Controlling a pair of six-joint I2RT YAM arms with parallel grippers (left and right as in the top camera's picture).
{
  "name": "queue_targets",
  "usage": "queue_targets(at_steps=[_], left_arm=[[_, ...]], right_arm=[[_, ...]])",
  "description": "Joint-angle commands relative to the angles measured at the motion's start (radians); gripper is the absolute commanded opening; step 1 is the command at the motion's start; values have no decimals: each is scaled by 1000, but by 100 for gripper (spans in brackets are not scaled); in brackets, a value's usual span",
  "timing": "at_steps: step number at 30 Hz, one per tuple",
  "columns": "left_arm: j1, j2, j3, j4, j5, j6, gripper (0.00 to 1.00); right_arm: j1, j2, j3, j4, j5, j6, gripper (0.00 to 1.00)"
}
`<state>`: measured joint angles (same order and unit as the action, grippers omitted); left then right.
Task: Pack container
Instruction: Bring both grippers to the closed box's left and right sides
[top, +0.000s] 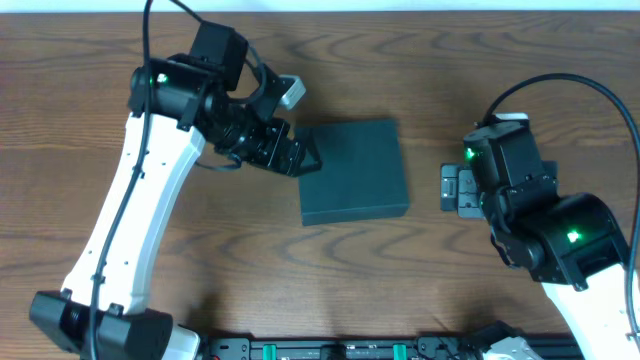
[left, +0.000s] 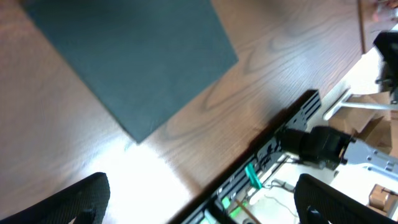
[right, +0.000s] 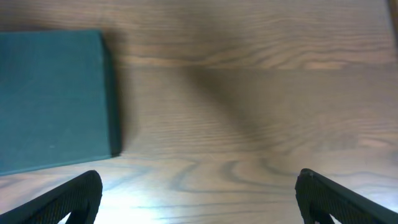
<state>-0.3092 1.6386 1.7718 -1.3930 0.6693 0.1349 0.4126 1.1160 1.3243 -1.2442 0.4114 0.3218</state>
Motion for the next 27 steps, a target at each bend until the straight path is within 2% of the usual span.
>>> queue_targets(at_steps=[1, 6, 10, 13, 16, 19, 24, 27], left_arm=[[-22, -25, 0, -47, -105, 27, 95], [-182, -50, -109, -50, -374, 19, 96], [-282, -57, -317, 134, -478, -70, 95], [-279, -57, -478, 308, -530, -169, 95], [-257, -57, -561, 410, -554, -230, 95], [-230, -57, -576, 463, -559, -257, 95], [-188, -26, -577, 561, -569, -408, 95], [-188, 21, -577, 573, -568, -423, 95]], right_arm=[[-14, 32, -1, 10, -105, 13, 99], [-12, 142, -1, 31, -180, 14, 99], [-11, 234, -16, 51, -180, 14, 99], [-11, 274, -78, 106, -182, 14, 99], [-11, 280, -155, 166, -196, 14, 99], [-11, 280, -236, 241, -224, 14, 99], [-11, 280, -294, 336, -253, 45, 99], [-11, 280, -294, 345, -253, 45, 99]])
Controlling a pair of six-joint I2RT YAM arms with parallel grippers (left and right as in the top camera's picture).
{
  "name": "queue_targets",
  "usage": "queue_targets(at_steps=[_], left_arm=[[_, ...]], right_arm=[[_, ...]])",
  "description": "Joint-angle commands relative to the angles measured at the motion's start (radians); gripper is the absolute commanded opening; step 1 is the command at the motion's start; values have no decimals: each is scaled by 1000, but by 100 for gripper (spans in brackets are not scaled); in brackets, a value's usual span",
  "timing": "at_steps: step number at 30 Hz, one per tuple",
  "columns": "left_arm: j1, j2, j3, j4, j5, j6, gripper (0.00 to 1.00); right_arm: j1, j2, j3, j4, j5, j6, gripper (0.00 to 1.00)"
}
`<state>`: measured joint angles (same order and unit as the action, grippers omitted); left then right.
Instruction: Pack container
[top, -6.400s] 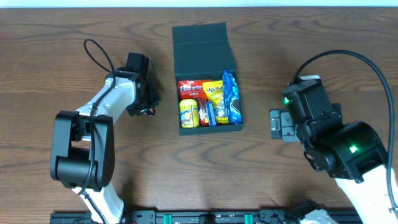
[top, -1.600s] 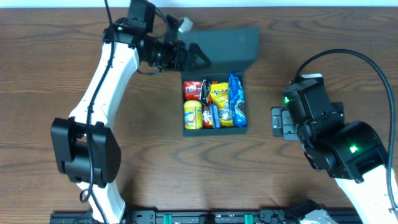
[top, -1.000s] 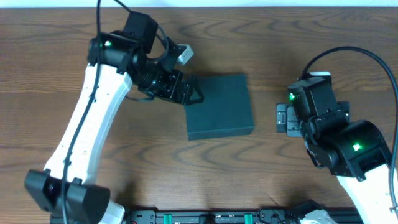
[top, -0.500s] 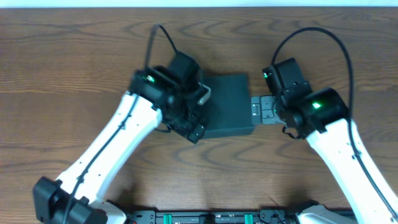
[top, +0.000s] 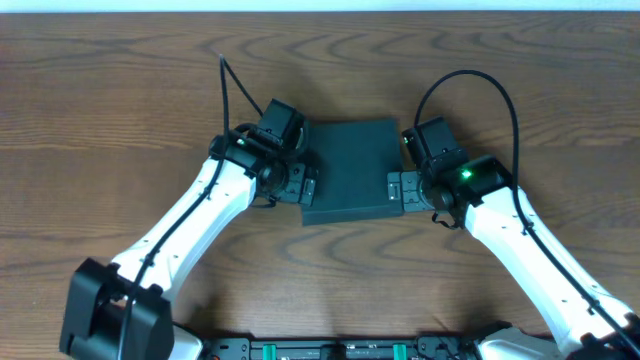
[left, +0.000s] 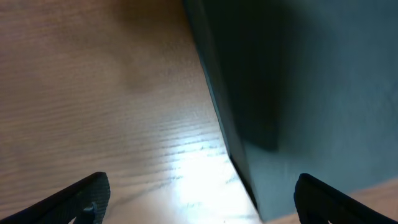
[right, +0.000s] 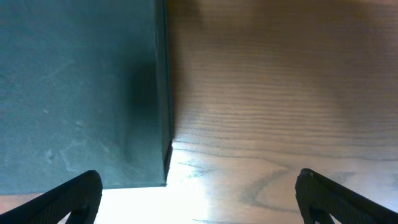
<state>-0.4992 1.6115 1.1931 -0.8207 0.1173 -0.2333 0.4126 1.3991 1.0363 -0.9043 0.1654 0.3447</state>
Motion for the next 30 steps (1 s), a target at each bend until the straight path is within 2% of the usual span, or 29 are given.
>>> queue_targets(at_steps=[1, 7, 23, 30], left_arm=[[2, 64, 2, 2, -16, -60, 95], [1, 125, 2, 6, -13, -67, 95], [2, 127, 2, -19, -12, -78, 95], [2, 55, 25, -35, -10, -84, 95]], right_arm=[[-11, -3, -6, 6, -7, 22, 99], [-11, 11, -21, 7, -6, 22, 99], [-11, 88, -43, 24, 26, 45, 99], [-13, 50, -23, 41, 13, 62, 99]])
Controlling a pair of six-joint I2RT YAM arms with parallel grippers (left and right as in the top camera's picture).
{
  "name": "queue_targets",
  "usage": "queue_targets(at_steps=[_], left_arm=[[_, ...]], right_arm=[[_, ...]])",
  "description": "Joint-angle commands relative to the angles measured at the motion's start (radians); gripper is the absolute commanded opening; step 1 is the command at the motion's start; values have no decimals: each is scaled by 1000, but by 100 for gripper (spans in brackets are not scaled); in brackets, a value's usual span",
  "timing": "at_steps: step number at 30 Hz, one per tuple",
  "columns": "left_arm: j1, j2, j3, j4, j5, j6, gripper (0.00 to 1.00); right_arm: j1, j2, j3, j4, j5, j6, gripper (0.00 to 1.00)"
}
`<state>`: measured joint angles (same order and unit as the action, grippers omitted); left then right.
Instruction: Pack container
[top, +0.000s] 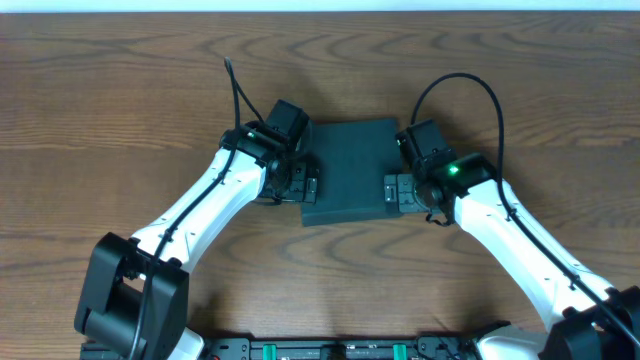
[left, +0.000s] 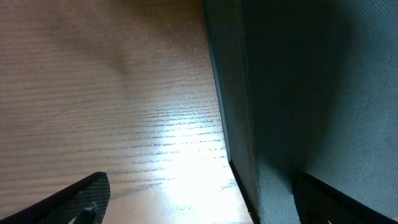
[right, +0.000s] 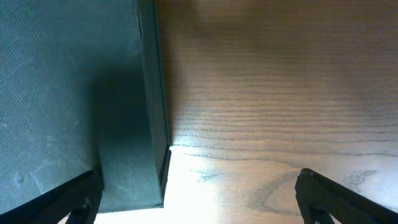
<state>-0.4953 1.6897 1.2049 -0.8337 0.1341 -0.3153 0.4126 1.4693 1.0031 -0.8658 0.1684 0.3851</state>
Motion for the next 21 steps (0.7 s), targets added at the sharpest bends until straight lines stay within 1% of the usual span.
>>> queue_targets(at_steps=[1, 5, 9, 13, 15, 19, 21], left_arm=[[-1, -42, 22, -28, -27, -2, 95], [31, -143, 55, -51, -58, -2, 95], [129, -165, 56, -50, -86, -2, 95], [240, -120, 56, -31, -82, 19, 95], [272, -90, 56, -6, -67, 35, 95], [291, -14, 56, 61, -29, 46, 95], [291, 22, 56, 90, -8, 46, 95]], right_arm=[[-13, -34, 17, 3, -2, 22, 99], [-15, -126, 27, 0, -23, 22, 99], [-30, -165, 27, -7, -23, 22, 99], [-97, -152, 26, -48, -14, 22, 99], [-138, -140, 23, -55, -15, 22, 99], [-201, -100, 20, -53, -11, 18, 99], [-210, -75, 20, -50, -11, 18, 99]])
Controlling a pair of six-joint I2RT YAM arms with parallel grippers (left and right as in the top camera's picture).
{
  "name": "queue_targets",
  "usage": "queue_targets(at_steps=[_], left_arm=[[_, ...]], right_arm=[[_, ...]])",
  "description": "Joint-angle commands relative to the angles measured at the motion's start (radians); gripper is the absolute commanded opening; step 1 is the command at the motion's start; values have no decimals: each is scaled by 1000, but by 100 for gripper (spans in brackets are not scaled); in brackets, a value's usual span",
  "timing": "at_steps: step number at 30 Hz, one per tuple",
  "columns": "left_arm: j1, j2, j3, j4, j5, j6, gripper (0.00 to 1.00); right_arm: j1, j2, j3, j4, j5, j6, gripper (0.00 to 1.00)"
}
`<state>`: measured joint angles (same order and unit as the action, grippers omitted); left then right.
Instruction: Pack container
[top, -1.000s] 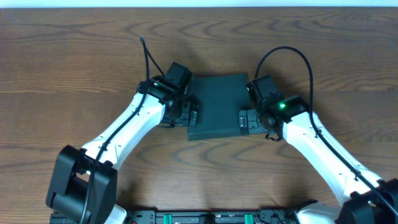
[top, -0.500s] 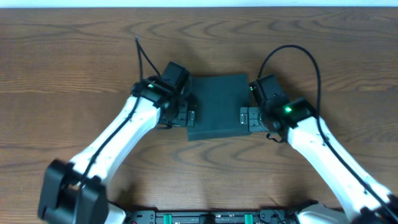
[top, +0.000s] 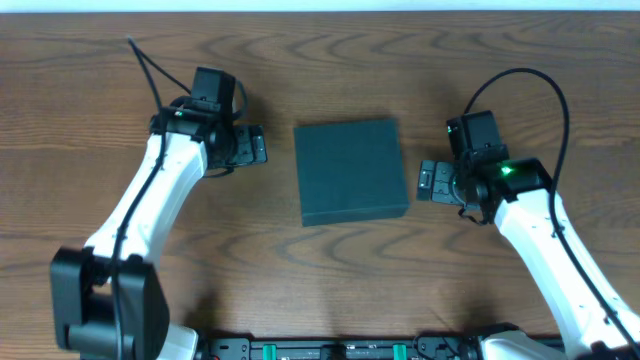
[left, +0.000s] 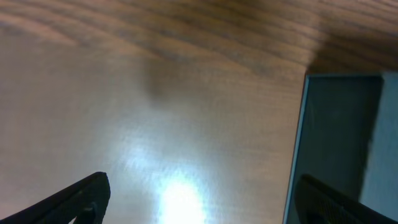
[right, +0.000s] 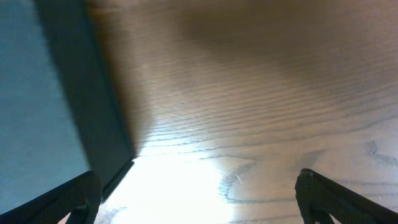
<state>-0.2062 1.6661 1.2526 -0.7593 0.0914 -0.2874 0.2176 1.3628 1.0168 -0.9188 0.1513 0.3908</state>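
Observation:
A dark green closed box (top: 352, 172) lies flat in the middle of the wooden table. My left gripper (top: 250, 146) is open, a short way off the box's left side, with bare wood between. In the left wrist view the box (left: 339, 143) fills the right edge and the gripper (left: 199, 205) holds nothing. My right gripper (top: 428, 181) is open just off the box's right side. In the right wrist view the box (right: 43, 106) sits at the left, and that gripper (right: 199, 202) is empty over bare wood.
The wooden table (top: 120, 270) stretches around the box on all sides. A black rail (top: 350, 350) runs along the table's front edge. Cables loop from both arms above the table.
Both grippers have drawn back from the box's sides, the left one farther to the left and up, the right one a little to the right. Both remain open and empty.
At first my left gripper was by the box's upper left corner and my right gripper stood well off to the right. Then both were open against the box's left and right sides, and stayed there. Now both stand apart from the box.

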Motion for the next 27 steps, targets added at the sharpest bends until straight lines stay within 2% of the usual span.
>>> queue_targets(at_steps=[1, 9, 13, 27], left_arm=[[2, 62, 8, 29, 45, 18, 95], [0, 133, 8, 95, 79, 18, 95], [-12, 165, 8, 137, 128, 13, 95], [-57, 178, 8, 198, 143, -6, 95]], right_arm=[[-15, 48, 6, 6, 6, 12, 99], [-14, 196, 6, 37, -3, 13, 99], [-14, 203, 6, 37, -11, 12, 99], [1, 203, 1, 56, -81, 13, 99]])
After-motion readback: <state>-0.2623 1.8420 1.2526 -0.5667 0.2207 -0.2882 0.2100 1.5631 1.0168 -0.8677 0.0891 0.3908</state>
